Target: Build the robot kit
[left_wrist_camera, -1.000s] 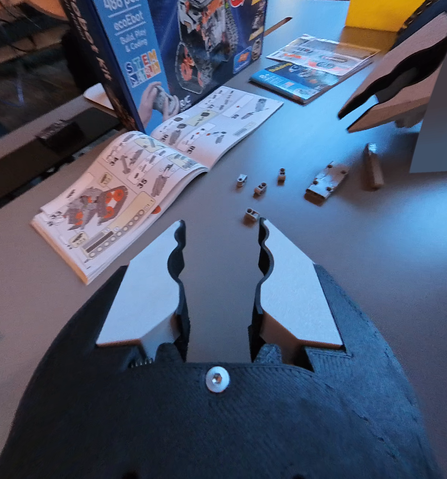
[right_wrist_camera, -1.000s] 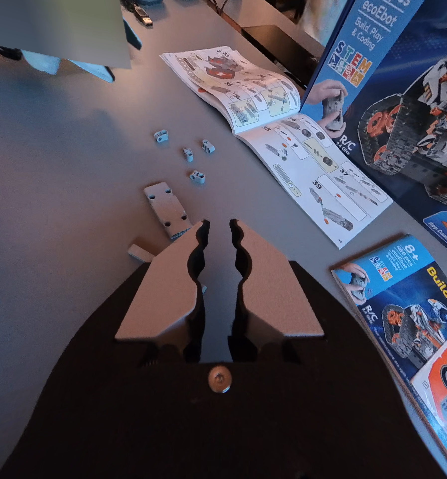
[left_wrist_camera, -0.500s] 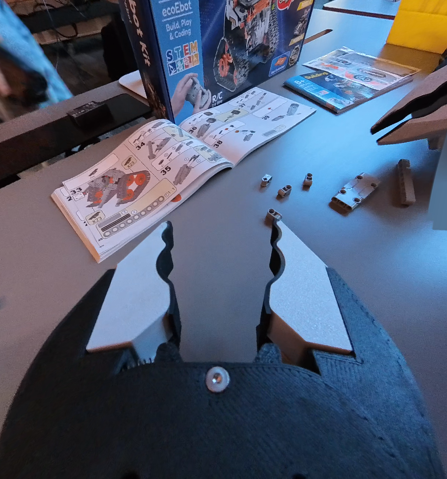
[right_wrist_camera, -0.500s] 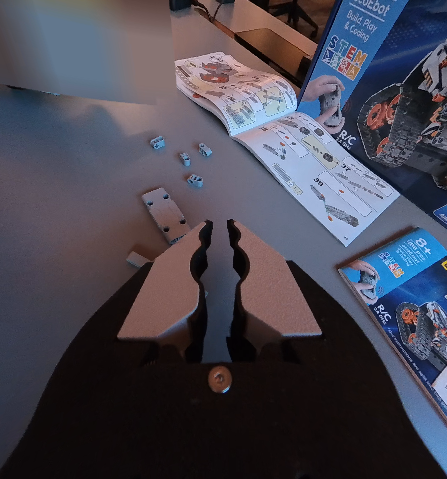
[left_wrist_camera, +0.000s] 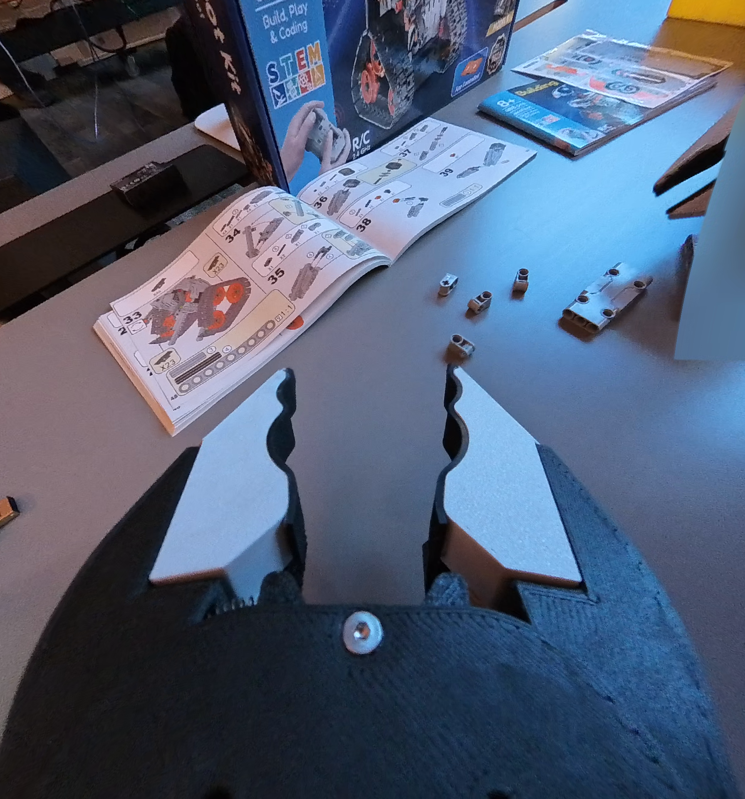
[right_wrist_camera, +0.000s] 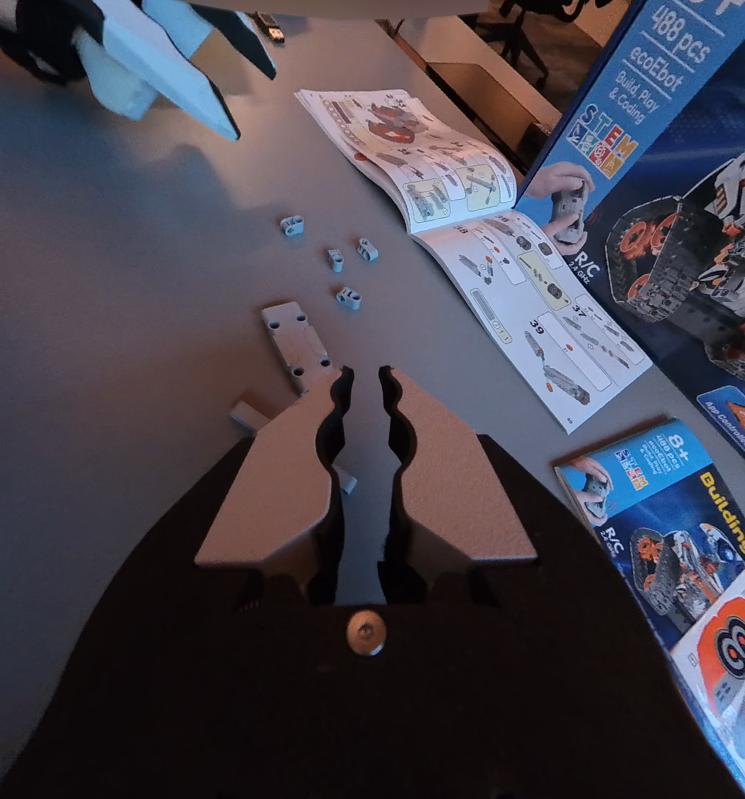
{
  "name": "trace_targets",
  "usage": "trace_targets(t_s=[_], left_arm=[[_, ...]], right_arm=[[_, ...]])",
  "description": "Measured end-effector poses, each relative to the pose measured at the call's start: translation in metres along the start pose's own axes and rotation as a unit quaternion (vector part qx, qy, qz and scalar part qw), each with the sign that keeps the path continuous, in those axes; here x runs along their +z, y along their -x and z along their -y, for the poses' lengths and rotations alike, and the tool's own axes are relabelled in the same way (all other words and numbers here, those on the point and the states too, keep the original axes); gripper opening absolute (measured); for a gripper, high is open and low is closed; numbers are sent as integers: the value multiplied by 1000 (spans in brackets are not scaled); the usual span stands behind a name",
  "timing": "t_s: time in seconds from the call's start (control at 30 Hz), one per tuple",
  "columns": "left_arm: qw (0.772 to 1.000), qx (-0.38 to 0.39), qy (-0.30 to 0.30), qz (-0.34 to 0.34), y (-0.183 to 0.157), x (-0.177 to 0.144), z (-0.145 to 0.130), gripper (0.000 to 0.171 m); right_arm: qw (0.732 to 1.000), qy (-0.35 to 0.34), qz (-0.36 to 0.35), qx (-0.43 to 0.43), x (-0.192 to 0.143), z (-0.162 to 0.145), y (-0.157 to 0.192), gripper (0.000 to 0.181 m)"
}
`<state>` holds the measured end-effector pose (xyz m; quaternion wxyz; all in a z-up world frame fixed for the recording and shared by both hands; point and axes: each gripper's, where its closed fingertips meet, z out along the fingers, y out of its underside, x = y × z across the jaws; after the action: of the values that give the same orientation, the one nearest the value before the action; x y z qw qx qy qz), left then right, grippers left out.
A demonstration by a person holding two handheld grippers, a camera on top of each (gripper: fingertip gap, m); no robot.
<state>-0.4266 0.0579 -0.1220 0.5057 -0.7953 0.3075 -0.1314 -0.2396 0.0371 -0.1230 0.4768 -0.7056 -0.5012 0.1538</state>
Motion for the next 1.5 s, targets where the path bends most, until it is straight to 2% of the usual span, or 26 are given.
trace_targets(t_s=[0.2,0.3,0.47,0.67,1.0,1.1,1.2,1.37,1.5], left_arm=[[1000,-15,10,-7,1,2,-5,67],[1000,-24,13,-9,3,2,-7,66],[999,-34,10,-13,4,1,-5,65],[1000,-12,14,-1,3,-2,-2,59],[999,-34,30,-8,4,3,-10,55],[999,-39,34,-6,3,4,-11,54],[999,-37,29,-9,0,3,-6,53],[998,-53,14,-23,-5,-1,3,49],[999,-46,19,0,1,-9,13,46]], right_arm=[[1000,-8,17,18,1,3,5,13],[997,-30,49,44,0,11,17,15],[999,-16,28,31,1,4,7,16],[997,-28,31,60,-1,5,1,16],[998,-12,39,41,1,0,6,15],[999,-24,21,13,-6,9,2,15],[999,-43,21,-9,-9,17,5,15],[998,-30,31,-37,0,11,10,14],[998,-51,11,-36,0,27,4,14]])
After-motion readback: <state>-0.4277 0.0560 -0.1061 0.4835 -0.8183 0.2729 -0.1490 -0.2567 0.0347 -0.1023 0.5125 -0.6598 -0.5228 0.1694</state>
